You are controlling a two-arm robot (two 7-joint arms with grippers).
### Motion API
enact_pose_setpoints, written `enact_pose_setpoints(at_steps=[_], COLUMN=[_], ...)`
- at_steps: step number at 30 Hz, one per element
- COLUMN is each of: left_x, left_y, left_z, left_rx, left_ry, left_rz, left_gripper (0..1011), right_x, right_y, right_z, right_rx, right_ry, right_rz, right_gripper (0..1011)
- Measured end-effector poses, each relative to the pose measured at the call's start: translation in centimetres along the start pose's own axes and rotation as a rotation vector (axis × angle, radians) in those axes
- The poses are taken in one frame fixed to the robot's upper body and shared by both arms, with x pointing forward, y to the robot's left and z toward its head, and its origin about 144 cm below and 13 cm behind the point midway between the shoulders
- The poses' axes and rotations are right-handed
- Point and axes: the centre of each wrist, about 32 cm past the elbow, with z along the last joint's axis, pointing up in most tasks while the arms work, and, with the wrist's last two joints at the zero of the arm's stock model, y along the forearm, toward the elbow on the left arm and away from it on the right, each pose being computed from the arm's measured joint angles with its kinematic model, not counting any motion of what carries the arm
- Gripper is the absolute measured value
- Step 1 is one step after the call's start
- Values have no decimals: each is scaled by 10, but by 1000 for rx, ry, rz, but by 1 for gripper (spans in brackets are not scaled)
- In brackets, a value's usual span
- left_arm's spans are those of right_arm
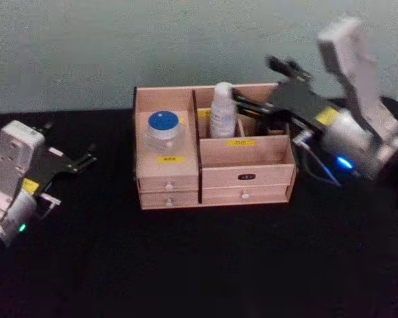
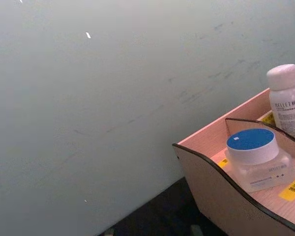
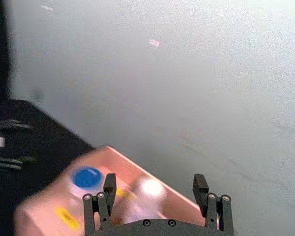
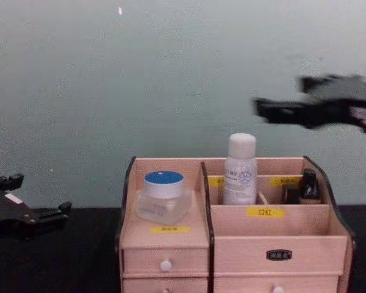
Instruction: Pick up the facial cleanser and watermelon frost from the table and place them into the tiered storage box.
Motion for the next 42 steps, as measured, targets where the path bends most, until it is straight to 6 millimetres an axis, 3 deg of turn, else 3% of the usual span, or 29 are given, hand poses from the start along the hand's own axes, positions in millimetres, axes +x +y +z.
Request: enact_pose_setpoints(at_steps=[8,13,25,42], left_x=[0,0,0,0], left_y=[0,0,0,0], left_z=[0,0,0,0], left_rx=[0,0,0,0], left_ry=[0,0,0,0], left_rz=[0,0,0,0], left_gripper=[1001,1001,1001,1001], right_x=[-11,-15,-20,-21], right_y=[-52,-64,-61,-54], right_z=[-41,-58,-89,-97], right_rx=[-92,-140,-241,-299], right_ry=[42,64,136,161], right_rz=[-311,-408,-430,-422], right_gripper=[1000,1000,1000,1000])
